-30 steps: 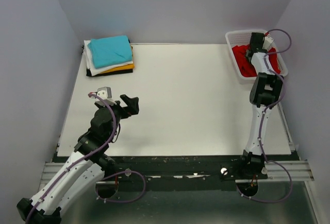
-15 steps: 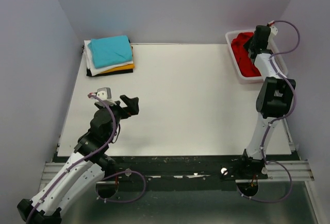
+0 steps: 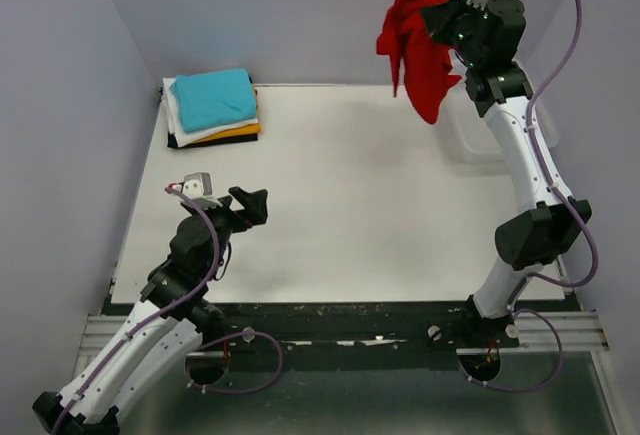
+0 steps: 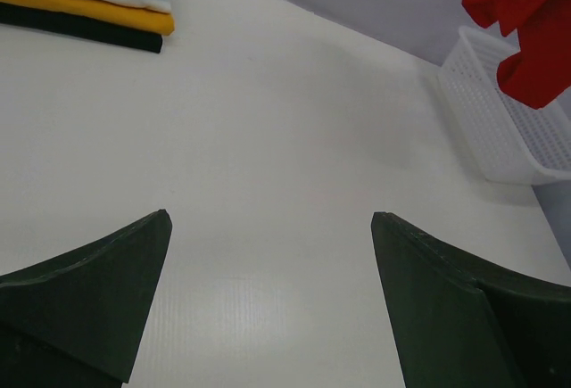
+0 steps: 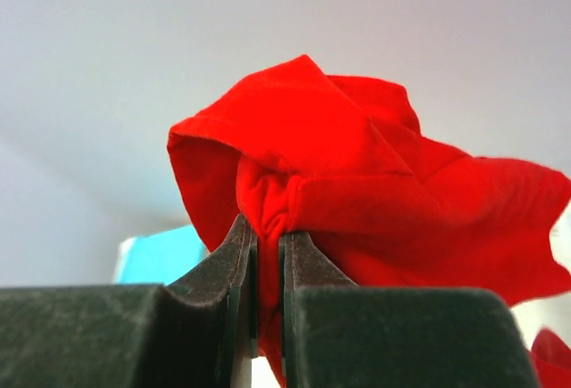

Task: Fold and stack the t-shirts
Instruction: Grab crumpled tshirt from bin with the right arm, then move the tshirt to the center of the board

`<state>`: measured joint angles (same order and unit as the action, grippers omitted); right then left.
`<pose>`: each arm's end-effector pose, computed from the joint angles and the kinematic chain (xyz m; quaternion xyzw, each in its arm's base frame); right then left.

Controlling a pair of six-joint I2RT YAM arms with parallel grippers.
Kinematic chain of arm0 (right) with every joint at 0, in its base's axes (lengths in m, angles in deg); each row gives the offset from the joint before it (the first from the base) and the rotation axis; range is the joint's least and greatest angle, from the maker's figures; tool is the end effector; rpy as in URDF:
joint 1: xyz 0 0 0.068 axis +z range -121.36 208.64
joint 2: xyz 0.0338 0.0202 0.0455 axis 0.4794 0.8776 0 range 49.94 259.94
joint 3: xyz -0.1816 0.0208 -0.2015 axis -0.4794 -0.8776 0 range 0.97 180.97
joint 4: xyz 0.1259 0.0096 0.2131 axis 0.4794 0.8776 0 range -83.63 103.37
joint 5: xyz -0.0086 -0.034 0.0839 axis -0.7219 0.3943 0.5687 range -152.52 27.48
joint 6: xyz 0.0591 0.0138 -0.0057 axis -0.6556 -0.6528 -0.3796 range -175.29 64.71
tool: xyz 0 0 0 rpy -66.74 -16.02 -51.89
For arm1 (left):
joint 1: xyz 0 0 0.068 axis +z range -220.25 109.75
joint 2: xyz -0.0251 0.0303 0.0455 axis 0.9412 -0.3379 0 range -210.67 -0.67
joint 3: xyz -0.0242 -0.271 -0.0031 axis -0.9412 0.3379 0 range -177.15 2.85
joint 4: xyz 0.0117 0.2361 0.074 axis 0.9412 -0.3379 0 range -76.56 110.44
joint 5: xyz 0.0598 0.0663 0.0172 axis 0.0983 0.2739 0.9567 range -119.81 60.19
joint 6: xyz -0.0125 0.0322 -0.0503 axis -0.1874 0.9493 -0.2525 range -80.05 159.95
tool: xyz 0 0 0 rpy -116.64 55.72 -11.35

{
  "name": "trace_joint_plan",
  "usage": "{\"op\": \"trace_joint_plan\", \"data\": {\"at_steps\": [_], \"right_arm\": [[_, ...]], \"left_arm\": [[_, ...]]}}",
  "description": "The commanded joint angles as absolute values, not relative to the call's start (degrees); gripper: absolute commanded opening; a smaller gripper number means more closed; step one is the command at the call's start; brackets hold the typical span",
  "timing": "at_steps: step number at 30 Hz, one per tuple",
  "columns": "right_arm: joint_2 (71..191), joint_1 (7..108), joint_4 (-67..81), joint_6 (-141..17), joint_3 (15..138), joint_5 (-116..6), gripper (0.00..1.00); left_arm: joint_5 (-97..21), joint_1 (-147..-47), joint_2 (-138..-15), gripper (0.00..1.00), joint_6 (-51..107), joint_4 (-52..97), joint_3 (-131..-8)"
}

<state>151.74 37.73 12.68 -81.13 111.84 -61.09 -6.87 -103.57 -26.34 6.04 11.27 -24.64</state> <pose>0.4058 0.0660 0.4725 0.0916 0.6838 0.2255 0.6879 0.1151 -0.0545 0.2799 -0.1351 0.7353 -0.2339 0.6216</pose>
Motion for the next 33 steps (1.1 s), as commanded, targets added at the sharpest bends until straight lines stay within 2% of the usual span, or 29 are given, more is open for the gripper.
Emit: {"op": "trace_joint_plan", "data": {"at_steps": [1, 4, 7, 9, 12, 15, 20, 25, 31, 33], "right_arm": [[150.34, 44.55, 24.15, -78.33, 119.13, -43.12, 0.01], [148.7, 53.45, 27.4, -72.78, 118.32, -45.06, 0.01], [148.93, 63.1, 36.41, -69.23, 120.11, -61.98, 0.01], [147.17, 65.82, 35.98, -71.43, 115.84, -68.0, 0.01], [141.63, 67.34, 30.29, -75.2, 105.22, -70.5, 0.01], [138.83, 70.11, 31.72, -76.07, 100.81, -77.22, 0.01], [140.47, 72.34, 41.46, -74.81, 104.54, -75.02, 0.01], [142.02, 74.0, 45.19, -73.47, 106.38, -72.61, 0.01], [147.42, 74.05, 36.56, -77.25, 99.11, -65.98, 0.07], [151.95, 74.03, 33.97, -78.2, 100.05, -64.24, 0.09]], "left_arm": [[-8.11, -103.12, -24.74, 0.99, 4.06, 10.23, -24.01], [-7.98, -103.09, -24.18, 0.99, 0.54, 5.64, -26.0], [-7.51, -103.11, -23.42, 0.99, -2.77, -0.38, -28.17], [-6.52, -103.1, -22.42, 0.98, -4.61, -3.85, -29.1], [-4.46, -103.12, -20.7, 0.99, -6.7, -7.6, -29.67], [-4.72, -103.12, -19.06, 0.99, -6.97, -8.11, -29.37], [-11.21, -103.06, -19.57, 0.99, -3.65, -3.16, -28.46], [-15.79, -103.11, -21.14, 0.99, -1.54, 0.57, -27.65], [-19.07, -103.04, -24.69, 0.98, -1.1, 3.49, -26.86], [-20.54, -103.06, -27.03, 0.99, -0.9, 4.09, -27.01]]}}
